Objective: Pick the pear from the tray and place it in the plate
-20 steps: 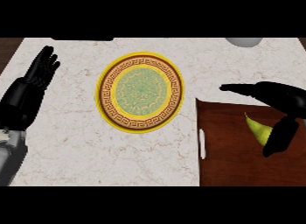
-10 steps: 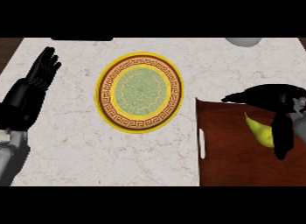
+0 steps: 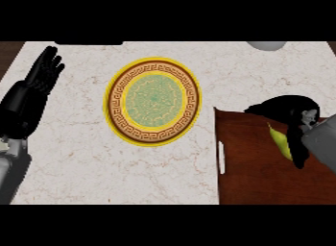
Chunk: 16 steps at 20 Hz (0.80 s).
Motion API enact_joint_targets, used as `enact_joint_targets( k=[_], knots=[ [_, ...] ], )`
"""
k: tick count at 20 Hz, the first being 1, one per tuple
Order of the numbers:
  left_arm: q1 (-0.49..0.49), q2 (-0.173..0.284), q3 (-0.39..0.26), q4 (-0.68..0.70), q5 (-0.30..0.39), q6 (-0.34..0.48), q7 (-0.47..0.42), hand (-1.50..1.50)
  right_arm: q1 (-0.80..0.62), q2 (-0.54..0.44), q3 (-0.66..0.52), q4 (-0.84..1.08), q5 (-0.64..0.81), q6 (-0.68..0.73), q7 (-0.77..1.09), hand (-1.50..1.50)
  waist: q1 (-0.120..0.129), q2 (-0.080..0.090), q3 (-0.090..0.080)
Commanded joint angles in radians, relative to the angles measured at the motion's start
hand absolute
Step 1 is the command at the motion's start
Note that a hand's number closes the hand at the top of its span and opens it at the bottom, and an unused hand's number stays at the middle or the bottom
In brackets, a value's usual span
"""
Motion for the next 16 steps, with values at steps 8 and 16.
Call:
enact_joint_targets(
  k=[8, 16],
  knots=[
    [0.043, -0.061, 0.015, -0.056, -0.078, -0.002, 0.034, 0.00, 0.065, 0.053, -0.010, 0.157, 0.245, -0.053, -0.152, -1.50, -0.002, -0.001, 0.000],
    [0.050, -0.077, 0.063, -0.056, -0.082, -0.057, 0.025, 0.00, 0.070, 0.055, -0.043, 0.246, 0.370, -0.044, -0.254, -1.50, -0.003, -0.002, 0.000]
  ],
)
